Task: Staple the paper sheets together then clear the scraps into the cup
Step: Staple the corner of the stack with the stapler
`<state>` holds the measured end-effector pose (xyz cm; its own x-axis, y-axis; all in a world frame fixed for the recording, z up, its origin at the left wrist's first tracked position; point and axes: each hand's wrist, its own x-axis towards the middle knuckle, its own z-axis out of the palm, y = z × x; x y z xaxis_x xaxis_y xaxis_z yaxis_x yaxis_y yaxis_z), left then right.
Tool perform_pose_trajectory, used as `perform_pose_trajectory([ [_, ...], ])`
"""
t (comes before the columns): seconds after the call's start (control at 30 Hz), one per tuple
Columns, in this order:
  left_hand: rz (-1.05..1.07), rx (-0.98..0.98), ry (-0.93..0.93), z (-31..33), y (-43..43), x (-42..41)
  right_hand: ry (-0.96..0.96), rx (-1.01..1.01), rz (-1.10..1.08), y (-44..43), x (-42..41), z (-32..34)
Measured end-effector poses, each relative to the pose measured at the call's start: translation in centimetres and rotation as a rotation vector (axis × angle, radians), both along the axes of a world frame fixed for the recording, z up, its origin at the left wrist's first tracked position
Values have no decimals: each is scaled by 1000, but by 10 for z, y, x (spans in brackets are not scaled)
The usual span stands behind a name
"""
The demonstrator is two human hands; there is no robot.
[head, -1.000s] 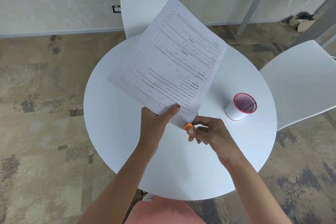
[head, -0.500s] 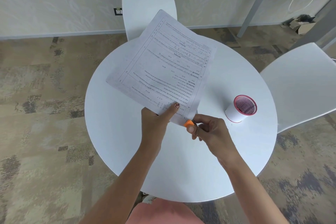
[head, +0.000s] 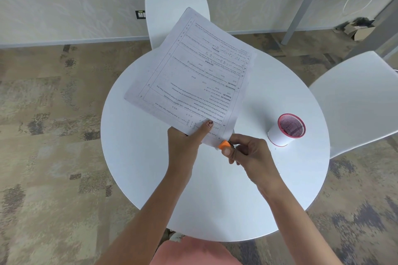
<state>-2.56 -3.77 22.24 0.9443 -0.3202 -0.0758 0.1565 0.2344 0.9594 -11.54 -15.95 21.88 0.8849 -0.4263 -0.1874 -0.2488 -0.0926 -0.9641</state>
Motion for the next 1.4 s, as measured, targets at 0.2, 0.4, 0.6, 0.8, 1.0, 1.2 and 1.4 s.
perform_pose_trajectory([
  [0.2,3,4,8,1,-1,2,3,0,-5,1,4,-2],
  [0.4,11,5,16,0,-1,3,0,-9,1,0,5,-4],
  [0.6,9,-1,20,4,-2,3,-8,-18,-18,0,7,-6],
  [0.8,19,-17,30,6,-1,4,-15,-23,6,-1,7,-3],
  [1.0,45,-45,40,7,-1,8,-35,11,32,-3,5,-3],
  [1.2,67,-73,46,3,3,15,-67,57,-53,-6,-1,0],
  [1.4,77,-89,62,0,3,13,-72,15,-262,-12,-9,-11],
])
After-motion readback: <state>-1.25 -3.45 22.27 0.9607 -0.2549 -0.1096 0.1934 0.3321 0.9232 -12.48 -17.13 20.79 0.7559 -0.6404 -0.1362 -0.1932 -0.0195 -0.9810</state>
